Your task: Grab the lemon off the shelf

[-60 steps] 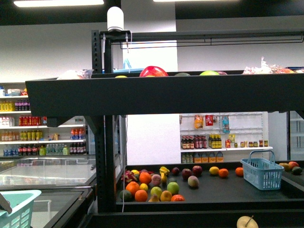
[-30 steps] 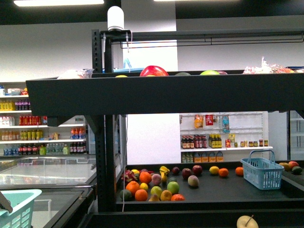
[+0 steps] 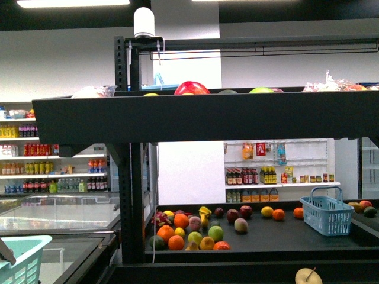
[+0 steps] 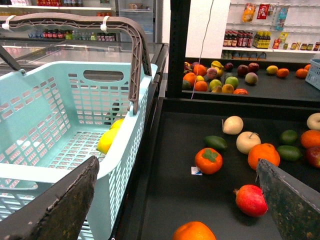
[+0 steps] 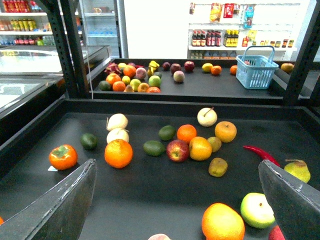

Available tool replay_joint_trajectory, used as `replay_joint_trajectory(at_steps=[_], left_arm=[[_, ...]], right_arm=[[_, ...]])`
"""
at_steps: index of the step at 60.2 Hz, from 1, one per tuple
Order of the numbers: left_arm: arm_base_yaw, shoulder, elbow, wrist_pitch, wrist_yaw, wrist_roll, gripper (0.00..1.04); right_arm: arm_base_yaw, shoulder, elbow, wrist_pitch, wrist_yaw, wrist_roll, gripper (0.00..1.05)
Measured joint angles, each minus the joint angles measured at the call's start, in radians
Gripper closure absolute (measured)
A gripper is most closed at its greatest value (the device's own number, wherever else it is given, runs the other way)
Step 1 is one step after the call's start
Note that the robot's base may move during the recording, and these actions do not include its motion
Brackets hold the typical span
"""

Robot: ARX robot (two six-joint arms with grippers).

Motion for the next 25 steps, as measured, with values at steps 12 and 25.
replay_joint_trajectory(at_steps=[12,25], left_arm=[[0.0,0.0,0.0,0.0,0.0,0.0,0.08],[0.0,0.0,0.0,0.0,0.0,0.0,0.08]], right_arm=[[0.0,0.0,0.0,0.0,0.0,0.0,0.07],[0.0,0.0,0.0,0.0,0.0,0.0,0.07]])
